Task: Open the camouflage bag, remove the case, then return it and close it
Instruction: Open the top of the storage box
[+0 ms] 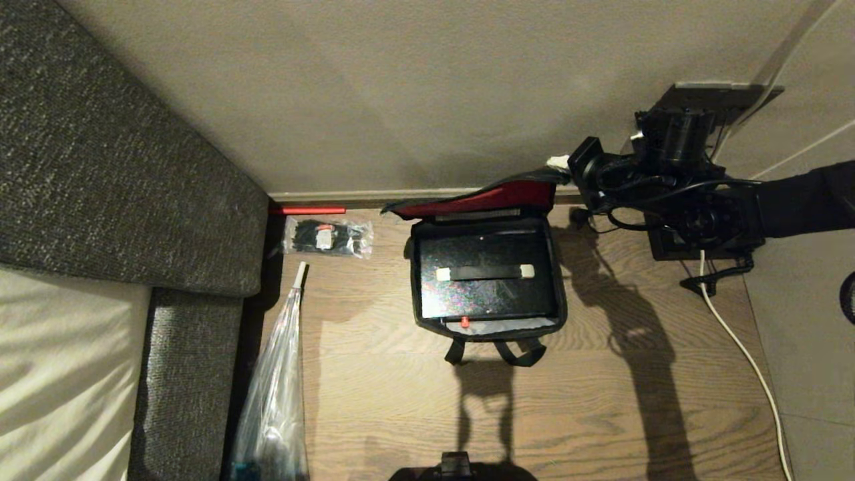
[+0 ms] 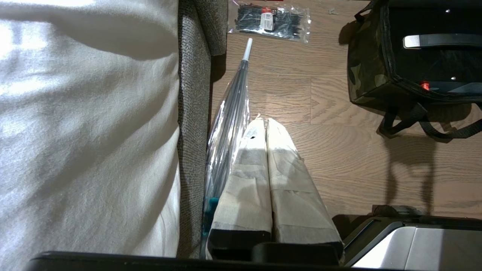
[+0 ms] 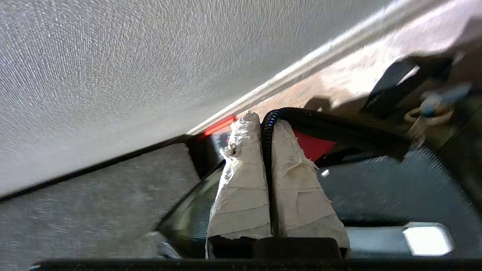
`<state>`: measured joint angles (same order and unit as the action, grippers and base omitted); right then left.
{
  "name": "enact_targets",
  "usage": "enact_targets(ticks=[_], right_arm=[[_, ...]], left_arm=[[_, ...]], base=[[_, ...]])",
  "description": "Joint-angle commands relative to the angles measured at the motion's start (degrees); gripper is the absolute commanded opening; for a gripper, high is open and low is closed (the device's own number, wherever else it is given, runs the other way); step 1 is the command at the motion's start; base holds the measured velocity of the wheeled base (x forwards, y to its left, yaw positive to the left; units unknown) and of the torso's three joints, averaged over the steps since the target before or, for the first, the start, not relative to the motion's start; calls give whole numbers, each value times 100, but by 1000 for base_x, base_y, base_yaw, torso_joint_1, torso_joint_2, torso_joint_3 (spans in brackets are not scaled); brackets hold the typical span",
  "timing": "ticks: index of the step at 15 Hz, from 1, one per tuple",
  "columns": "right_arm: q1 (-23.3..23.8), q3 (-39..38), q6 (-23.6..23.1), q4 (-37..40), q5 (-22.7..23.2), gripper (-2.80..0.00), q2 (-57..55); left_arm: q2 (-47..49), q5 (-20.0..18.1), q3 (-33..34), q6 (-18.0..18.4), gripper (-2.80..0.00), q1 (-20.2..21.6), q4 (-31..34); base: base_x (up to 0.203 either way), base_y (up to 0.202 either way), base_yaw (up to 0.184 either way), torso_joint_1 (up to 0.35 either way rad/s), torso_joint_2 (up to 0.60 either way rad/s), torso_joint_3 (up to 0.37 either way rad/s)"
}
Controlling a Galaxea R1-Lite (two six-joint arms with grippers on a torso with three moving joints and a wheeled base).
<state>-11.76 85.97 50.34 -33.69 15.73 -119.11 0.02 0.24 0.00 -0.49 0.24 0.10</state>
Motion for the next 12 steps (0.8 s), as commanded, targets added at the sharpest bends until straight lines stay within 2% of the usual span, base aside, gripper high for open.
enact_targets(ticks=[1, 4, 7, 8, 9, 12], right_arm=[[54, -10, -196, -213, 17, -280, -116], [132, -10, -600, -464, 9, -280, -266], [224, 78, -787, -714, -64, -280, -377], [262, 84, -823, -888, -70, -93, -393], [262, 78, -824, -929, -70, 0, -403], [262, 96, -815, -1043, -70, 0, -473]], left_arm=[[-11, 2, 9, -4, -280, 2, -1], [-11, 2, 9, -4, -280, 10, -1], [-11, 2, 9, -4, -280, 2, -1], [-11, 2, 9, -4, -280, 2, -1], [-11, 2, 9, -4, -280, 2, -1], [-11, 2, 9, -4, -280, 2, -1]], base=[[0, 0, 0, 0, 0, 0], [0, 0, 0, 0, 0, 0], [0, 0, 0, 0, 0, 0], [0, 0, 0, 0, 0, 0], [0, 0, 0, 0, 0, 0], [0, 0, 0, 0, 0, 0]])
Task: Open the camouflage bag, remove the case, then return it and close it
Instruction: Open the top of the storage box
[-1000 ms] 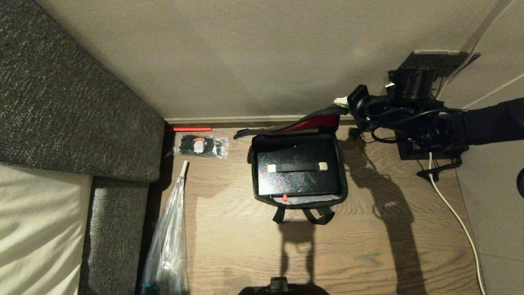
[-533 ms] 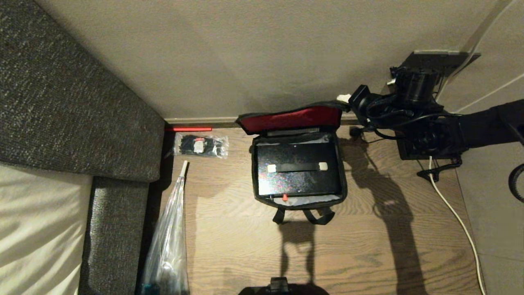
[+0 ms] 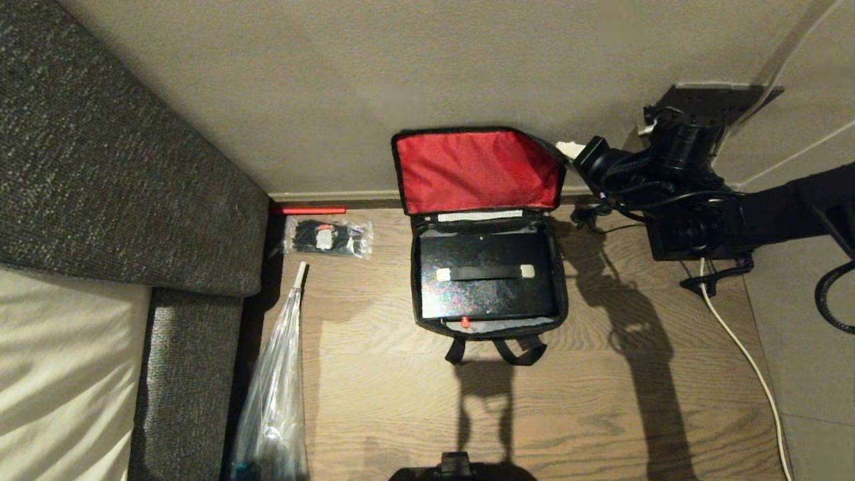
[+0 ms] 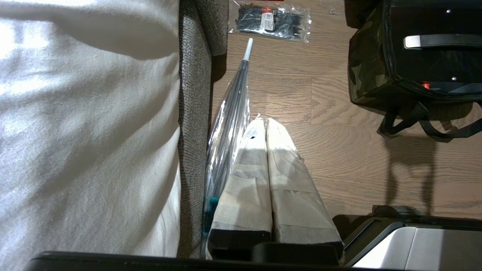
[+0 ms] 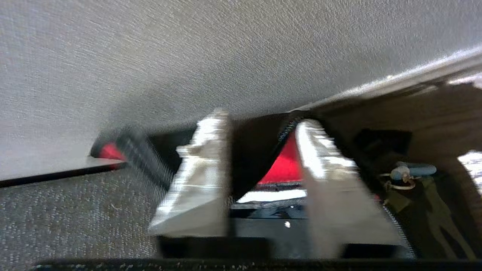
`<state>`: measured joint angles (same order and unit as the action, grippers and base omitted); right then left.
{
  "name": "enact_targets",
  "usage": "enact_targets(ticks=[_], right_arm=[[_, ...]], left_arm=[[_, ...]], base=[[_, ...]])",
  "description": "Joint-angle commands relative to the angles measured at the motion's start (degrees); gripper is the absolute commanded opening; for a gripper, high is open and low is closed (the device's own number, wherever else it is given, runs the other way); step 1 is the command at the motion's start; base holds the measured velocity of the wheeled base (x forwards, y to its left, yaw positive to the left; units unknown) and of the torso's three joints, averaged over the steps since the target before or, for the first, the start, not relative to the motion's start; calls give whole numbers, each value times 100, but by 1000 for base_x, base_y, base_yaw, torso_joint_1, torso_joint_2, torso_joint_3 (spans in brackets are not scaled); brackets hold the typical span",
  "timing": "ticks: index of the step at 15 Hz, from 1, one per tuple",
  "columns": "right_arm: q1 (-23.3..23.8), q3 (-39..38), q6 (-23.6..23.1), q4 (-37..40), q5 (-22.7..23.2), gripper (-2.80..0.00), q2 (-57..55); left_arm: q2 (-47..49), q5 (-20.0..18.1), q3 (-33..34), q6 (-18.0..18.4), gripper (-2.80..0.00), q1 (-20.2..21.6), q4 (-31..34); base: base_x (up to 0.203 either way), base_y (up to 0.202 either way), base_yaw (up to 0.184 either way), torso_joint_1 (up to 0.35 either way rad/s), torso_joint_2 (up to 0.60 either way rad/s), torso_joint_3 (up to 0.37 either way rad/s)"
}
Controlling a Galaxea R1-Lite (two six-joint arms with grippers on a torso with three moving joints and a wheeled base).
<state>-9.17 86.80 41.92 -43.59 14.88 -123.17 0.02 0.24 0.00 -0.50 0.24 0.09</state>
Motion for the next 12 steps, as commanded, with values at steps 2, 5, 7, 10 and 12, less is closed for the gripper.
enact_targets(ticks=[2, 5, 7, 10, 12], right_arm=[[3, 62, 40, -145, 15, 0, -84], [3, 65, 35, -255, 32, 0, 4], [53, -17, 13, -428, 38, 0, 16], [246, -135, -83, -511, 59, 0, 121], [307, -377, -114, -484, 90, 0, 201]], left_arm=[[-11, -4, 10, -3, -280, 2, 0], [-11, 2, 18, -3, -280, 2, 0], [-11, 2, 11, -3, -280, 10, 0], [-11, 2, 9, -3, -280, 2, 0], [-11, 2, 9, -3, -280, 3, 0]], base=[[0, 0, 0, 0, 0, 0], [0, 0, 0, 0, 0, 0], [0, 0, 0, 0, 0, 0], [0, 0, 0, 0, 0, 0], [0, 0, 0, 0, 0, 0]])
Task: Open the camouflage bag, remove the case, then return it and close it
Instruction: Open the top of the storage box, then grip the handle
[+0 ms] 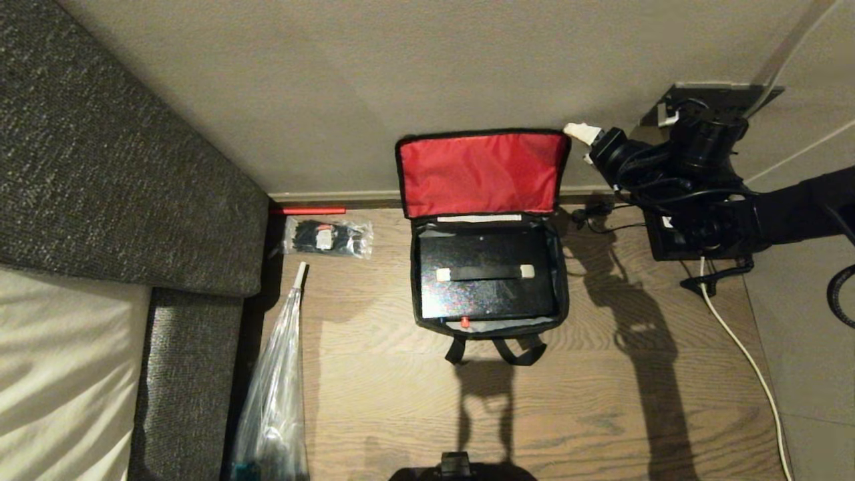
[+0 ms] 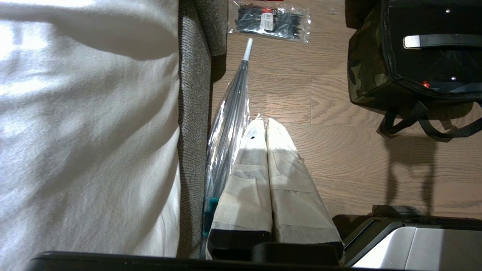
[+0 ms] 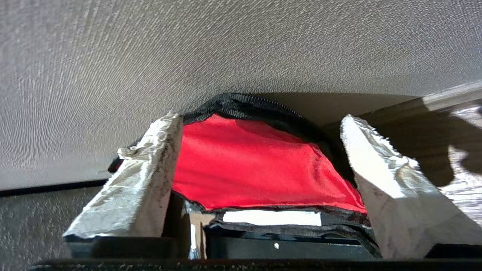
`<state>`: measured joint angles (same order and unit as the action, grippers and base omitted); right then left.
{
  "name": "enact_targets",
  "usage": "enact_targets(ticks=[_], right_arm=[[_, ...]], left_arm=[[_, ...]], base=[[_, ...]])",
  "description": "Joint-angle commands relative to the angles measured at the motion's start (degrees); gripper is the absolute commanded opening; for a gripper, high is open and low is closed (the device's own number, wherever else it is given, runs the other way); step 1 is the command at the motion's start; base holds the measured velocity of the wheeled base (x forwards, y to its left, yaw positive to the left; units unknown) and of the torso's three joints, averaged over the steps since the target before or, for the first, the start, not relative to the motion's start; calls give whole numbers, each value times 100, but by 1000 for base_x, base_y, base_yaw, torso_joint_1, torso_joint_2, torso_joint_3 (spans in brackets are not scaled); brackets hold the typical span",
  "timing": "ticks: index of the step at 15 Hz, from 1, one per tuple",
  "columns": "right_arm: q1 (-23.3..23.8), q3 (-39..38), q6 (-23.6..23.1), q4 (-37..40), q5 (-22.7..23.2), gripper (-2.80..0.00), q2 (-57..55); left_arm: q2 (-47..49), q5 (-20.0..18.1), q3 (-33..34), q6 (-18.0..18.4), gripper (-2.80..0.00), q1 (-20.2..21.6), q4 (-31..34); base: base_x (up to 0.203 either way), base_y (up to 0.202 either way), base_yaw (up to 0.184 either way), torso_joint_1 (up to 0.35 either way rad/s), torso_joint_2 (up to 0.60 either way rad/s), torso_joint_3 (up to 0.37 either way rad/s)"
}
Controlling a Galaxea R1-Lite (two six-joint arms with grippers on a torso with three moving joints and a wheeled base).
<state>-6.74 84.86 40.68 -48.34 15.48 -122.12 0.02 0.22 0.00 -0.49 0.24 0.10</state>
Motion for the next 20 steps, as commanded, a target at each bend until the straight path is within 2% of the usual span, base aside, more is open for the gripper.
enact_targets(ticks=[1, 2, 3, 6, 9, 11, 16, 20], right_arm=[[101, -434, -34, 17, 102, 0, 188], [128, -677, -68, 34, 184, -174, 288], [146, -958, -86, 40, 268, -280, 412], [108, -1951, -304, 198, 622, -280, 795], [-74, -3060, -1294, 791, 1103, -280, 1287], [-357, -3507, -1815, 1436, 1163, -280, 1651], [-1396, -4567, -2011, 1967, 551, -280, 2593], [-1483, -5666, -2020, 2478, 477, -280, 4140]], left_arm=[[-11, 5, 9, -4, -280, 2, -1], [-11, 5, 18, -4, -280, 11, -1], [-11, 5, 9, -4, -280, 10, -1], [-11, 5, 9, -4, -280, 2, -1], [-11, 5, 16, -4, -280, 2, -1], [-11, 5, 12, -4, -280, 2, -1], [-11, 5, 9, -4, -280, 2, -1], [-11, 5, 15, -4, -280, 6, -1]], base=[[0, 0, 0, 0, 0, 0], [0, 0, 0, 0, 0, 0], [0, 0, 0, 0, 0, 0], [0, 0, 0, 0, 0, 0], [0, 0, 0, 0, 0, 0], [0, 0, 0, 0, 0, 0], [0, 0, 0, 0, 0, 0], [0, 0, 0, 0, 0, 0]])
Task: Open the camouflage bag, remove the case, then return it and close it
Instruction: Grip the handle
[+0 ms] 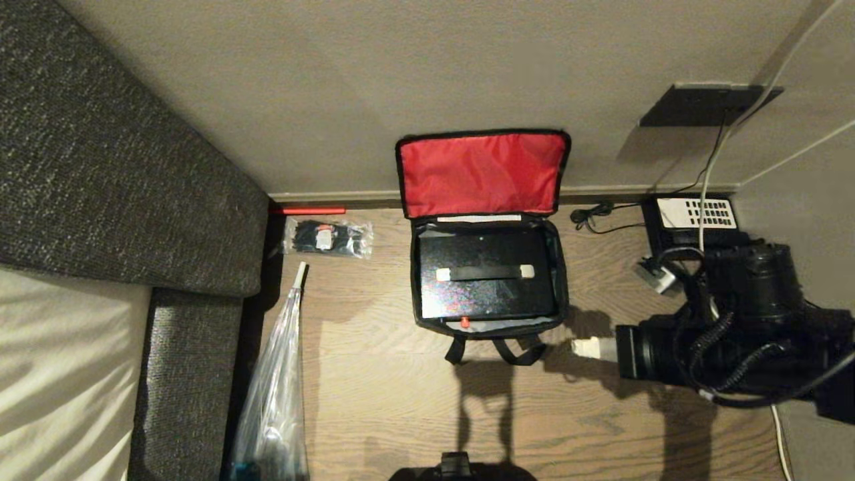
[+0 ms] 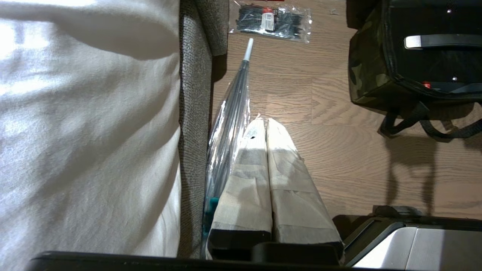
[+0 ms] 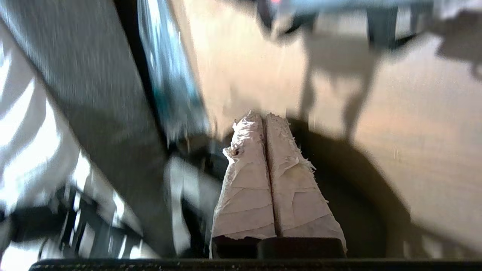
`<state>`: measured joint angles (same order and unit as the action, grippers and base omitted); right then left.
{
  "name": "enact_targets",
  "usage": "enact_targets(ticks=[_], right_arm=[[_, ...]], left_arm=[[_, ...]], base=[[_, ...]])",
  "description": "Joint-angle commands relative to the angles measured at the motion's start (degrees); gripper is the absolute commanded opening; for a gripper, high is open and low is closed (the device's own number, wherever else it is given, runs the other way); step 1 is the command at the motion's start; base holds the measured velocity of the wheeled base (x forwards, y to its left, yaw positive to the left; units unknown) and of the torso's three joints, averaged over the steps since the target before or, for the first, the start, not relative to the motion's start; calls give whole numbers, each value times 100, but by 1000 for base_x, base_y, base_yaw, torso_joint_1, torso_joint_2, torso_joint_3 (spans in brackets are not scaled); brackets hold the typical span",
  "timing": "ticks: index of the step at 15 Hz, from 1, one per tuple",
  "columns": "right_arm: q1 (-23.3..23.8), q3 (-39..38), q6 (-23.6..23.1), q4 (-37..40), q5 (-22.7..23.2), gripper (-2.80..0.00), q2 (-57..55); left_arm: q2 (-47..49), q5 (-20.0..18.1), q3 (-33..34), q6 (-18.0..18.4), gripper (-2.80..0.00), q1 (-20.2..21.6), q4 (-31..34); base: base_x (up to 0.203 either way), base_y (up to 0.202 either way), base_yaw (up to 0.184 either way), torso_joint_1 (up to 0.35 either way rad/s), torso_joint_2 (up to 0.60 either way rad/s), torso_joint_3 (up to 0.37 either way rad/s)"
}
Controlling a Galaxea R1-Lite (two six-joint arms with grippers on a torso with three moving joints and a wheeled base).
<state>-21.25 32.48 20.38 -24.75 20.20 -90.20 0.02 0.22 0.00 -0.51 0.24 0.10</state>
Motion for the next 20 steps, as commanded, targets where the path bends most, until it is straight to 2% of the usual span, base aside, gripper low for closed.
enact_targets(ticks=[1, 2, 4, 5, 7, 9, 11, 14, 16, 18, 19, 20], right_arm=[[-36, -610, -1, 329, -53, -280, 1459], [-39, -722, -18, 571, -193, -280, 1912], [-12, -952, -134, 1197, -851, -280, 2855], [85, -1118, -237, 1522, -1019, -280, 3417], [453, -1409, -808, 2282, -1142, -280, 4695], [1021, -1810, -1511, 2832, -1209, -280, 5895], [1678, -2386, -2150, 2980, -1257, -280, 6873], [1986, -2701, -2656, 3181, -1549, -280, 8200], [2057, -2780, -2726, 3248, -1709, -280, 8793], [2084, -2823, -1928, 3259, -2155, -280, 8821], [2087, -2830, -2014, 3274, -2144, -280, 8820], [2088, -2840, -2485, 3311, -2014, -280, 8825]], left_arm=[[-11, 4, 14, -2, -280, 2, -1], [-11, 4, 10, -2, -280, 2, -1], [-11, 4, 9, -2, -280, 7, -1], [-11, 4, 18, -2, -280, 2, -1], [-11, 4, 11, -2, -280, 2, -1], [-11, 4, 9, -2, -280, 2, -1], [-11, 4, 11, -2, -280, 2, -1], [-11, 4, 16, -2, -280, 2, -1], [-11, 4, 17, -2, -280, 2, -1], [-11, 4, 9, -2, -280, 2, -1], [-11, 4, 18, -2, -280, 2, -1], [-11, 4, 14, -2, -280, 2, -1]], base=[[0, 0, 0, 0, 0, 0], [0, 0, 0, 0, 0, 0], [0, 0, 0, 0, 0, 0], [0, 0, 0, 0, 0, 0], [0, 0, 0, 0, 0, 0], [0, 0, 0, 0, 0, 0], [0, 0, 0, 0, 0, 0], [0, 0, 0, 0, 0, 0], [0, 0, 0, 0, 0, 0], [0, 0, 0, 0, 0, 0], [0, 0, 0, 0, 0, 0], [0, 0, 0, 0, 0, 0]])
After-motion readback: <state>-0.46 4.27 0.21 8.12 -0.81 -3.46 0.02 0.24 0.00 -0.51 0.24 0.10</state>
